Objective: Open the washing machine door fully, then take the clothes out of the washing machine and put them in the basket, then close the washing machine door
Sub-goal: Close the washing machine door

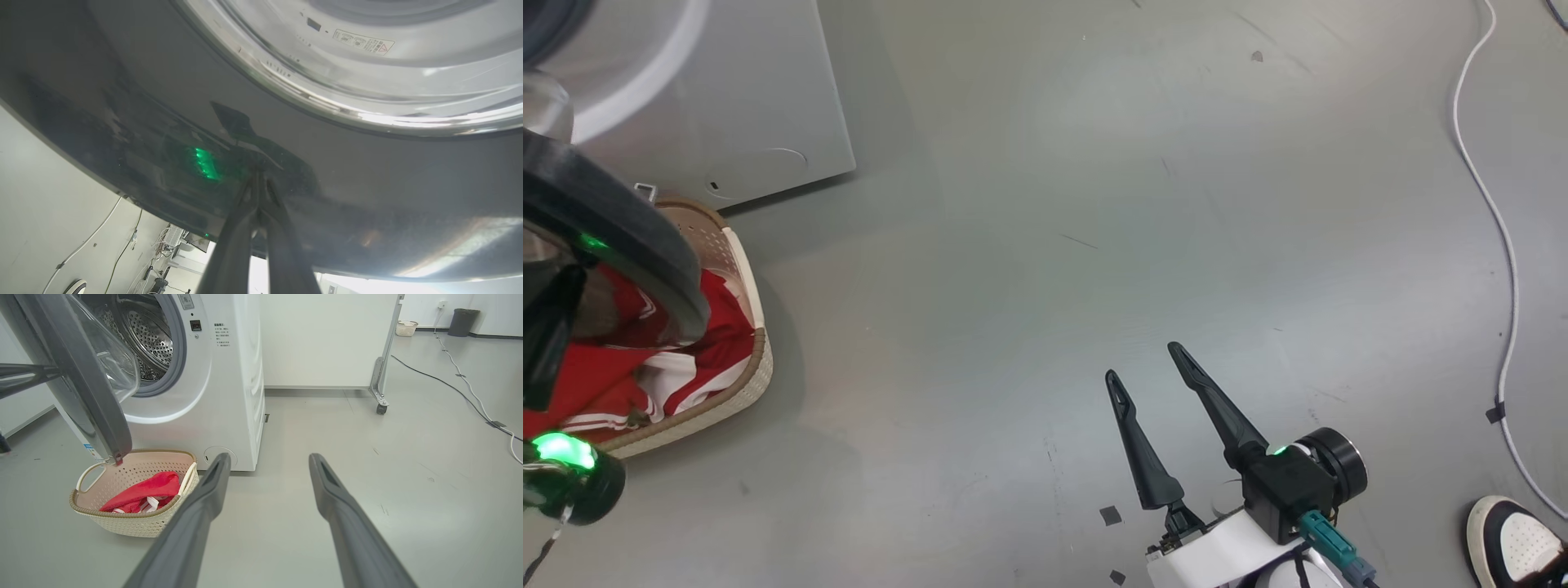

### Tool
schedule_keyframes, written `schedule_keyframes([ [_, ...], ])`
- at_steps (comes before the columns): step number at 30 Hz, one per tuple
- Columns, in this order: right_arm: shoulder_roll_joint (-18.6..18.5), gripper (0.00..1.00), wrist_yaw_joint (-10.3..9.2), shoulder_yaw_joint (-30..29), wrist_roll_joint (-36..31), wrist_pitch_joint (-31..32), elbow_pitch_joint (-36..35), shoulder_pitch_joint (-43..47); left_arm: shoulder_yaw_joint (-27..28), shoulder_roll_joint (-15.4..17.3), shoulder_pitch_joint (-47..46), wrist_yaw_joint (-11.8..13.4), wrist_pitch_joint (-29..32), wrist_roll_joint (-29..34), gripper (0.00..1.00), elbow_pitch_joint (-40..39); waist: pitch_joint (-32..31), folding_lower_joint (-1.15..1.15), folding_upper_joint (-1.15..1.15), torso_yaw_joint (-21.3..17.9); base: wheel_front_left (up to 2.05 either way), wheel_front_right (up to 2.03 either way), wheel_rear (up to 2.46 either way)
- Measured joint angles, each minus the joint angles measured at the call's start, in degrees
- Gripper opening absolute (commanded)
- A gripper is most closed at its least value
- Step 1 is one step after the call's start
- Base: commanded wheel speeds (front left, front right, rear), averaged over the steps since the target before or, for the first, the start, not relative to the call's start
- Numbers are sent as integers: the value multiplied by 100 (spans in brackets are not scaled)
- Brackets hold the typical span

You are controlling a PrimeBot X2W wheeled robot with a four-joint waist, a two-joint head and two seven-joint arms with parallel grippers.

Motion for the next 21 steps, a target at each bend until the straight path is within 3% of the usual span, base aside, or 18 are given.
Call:
schedule_keyframes([
  [10,26,100,0,-92,-1,0,-110,107,-97,-194,-474,0,-437,136,0,-3,73,0,0,-175,0,0,0],
  [21,33,100,0,-360,-53,0,-55,146,-543,-341,-548,-54,-419,392,0,278,-133,0,0,-15,0,0,0],
])
